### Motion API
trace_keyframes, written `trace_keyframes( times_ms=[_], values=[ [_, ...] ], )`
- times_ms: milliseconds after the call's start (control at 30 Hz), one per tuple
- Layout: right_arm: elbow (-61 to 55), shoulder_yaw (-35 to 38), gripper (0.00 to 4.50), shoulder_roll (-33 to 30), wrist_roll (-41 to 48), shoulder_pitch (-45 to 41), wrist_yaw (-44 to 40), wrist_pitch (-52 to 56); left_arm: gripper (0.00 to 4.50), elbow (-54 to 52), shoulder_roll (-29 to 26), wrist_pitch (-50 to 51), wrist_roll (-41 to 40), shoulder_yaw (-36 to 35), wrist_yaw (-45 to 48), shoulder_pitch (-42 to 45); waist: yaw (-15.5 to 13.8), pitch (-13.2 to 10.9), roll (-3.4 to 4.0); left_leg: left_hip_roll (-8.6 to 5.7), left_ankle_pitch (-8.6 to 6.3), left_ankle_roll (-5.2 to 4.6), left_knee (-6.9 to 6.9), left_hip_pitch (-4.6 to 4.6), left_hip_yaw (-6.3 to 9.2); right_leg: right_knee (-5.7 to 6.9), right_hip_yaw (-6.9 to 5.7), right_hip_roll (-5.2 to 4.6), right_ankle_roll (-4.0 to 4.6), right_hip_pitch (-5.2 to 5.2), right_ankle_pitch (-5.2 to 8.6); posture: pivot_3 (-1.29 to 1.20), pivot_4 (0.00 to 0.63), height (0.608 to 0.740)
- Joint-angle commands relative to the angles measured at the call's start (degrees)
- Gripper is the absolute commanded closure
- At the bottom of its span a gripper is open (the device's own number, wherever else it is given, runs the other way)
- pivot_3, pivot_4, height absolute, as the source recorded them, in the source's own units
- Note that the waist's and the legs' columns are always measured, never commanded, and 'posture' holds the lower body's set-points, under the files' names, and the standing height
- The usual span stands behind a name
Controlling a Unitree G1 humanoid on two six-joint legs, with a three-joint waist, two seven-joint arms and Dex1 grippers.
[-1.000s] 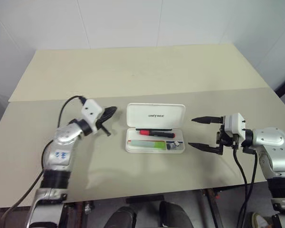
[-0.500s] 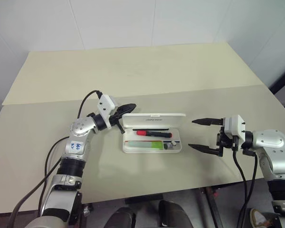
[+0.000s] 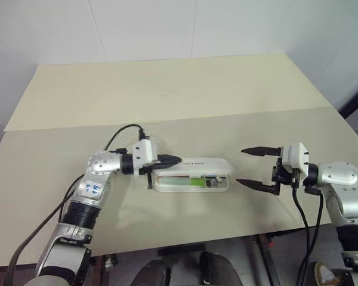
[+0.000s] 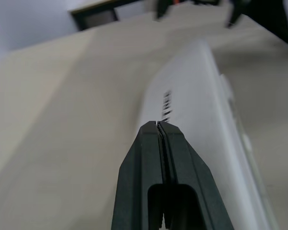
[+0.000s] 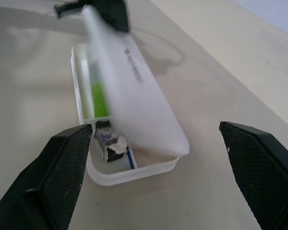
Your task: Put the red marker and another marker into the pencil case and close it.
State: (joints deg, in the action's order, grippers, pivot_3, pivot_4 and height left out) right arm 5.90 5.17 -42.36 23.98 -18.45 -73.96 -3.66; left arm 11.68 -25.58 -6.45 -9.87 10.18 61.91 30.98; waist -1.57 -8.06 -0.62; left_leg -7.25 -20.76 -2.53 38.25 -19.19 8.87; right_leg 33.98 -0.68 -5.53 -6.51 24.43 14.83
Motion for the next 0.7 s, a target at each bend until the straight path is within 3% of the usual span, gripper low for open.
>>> trace_keyframes(
  times_ms=[33,567,700],
  values=[
    [-2.3,2.3,0.0,-1.0,1.2,-1.0,0.9,0.1,4.45,-3.2,0.6,2.1,2.1,2.9,-0.3,0.6,-0.1,0.0,0.0,0.0,0.0,0.0,0.0,0.0,0.0,-0.01,0.0,0.0,0.0,0.0,0.0,0.0,0.15,0.74],
    [-7.5,2.9,0.0,-0.3,1.5,2.2,5.3,1.4,4.45,-6.5,-0.1,10.2,13.1,13.7,-2.4,-0.3,-0.3,0.0,0.0,-0.02,0.0,0.0,0.04,0.04,-0.01,-0.03,0.07,0.0,0.0,-0.09,0.0,0.0,0.15,0.74],
    [-8.1,2.5,0.0,0.4,1.6,2.8,6.1,1.2,4.45,-7.9,-0.1,9.9,11.9,12.6,-3.5,-1.8,-0.5,0.2,-0.01,0.0,0.0,0.0,0.03,0.1,-0.01,-0.07,0.08,0.01,0.0,-0.14,0.0,0.0,0.15,0.74]
  ],
)
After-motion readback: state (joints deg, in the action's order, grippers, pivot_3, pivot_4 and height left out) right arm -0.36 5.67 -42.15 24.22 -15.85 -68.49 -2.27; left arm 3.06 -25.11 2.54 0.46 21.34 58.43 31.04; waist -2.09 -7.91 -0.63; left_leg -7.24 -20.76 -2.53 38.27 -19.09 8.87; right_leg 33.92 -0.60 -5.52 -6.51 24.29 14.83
